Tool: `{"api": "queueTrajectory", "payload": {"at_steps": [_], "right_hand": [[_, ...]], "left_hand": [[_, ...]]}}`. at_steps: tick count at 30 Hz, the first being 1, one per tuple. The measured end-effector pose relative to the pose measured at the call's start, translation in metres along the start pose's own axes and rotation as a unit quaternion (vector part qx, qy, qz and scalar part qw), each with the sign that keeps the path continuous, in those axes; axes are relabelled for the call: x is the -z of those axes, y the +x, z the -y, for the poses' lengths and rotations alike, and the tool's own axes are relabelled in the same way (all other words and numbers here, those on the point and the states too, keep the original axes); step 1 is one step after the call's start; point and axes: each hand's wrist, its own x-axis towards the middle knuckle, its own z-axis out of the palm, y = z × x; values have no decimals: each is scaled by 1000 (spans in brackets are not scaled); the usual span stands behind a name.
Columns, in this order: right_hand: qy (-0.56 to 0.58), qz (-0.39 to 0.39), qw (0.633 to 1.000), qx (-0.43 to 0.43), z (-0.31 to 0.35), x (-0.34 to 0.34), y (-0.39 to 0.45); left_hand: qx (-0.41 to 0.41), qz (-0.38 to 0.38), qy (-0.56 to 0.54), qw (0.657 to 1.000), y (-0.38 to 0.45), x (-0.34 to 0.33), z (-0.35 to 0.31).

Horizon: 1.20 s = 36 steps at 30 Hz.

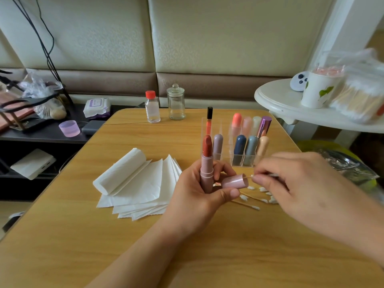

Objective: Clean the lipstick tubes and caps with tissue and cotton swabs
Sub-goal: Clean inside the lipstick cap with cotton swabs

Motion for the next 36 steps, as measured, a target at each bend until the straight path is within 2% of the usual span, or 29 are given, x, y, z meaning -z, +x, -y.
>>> {"api": "queueTrajectory", "payload": {"at_steps": [5,9,13,19,24,28,32,36], "right_hand": [[-14,-29,999,-13,-3,-4,-7],[32,1,999,23,-5,-7,-10],[50,-29,998,11,-6,-9,-8],[58,43,997,3,-6,-12,-15],[49,-15,999,9,-7,-6,-13],[60,46,997,36,-10,-8,-16],[73,16,997,14,-12,-6,-14],[100,43,994,20,-9,-8,-15]], "left_hand": [[-5,-3,-14,1000,0,0,-3],[-5,-3,-7,1000,-2,-1,-4],[5,0,-1,1000,-2,0,-5],[1,-19,2,1000,-1,1,-4],[3,-19,23,1000,-1,0,-7],[16,-19,37,999,-2,0,-4],[24,-18,47,998,-2,0,-1],[27,-16,47,998,-2,2,1]]}}
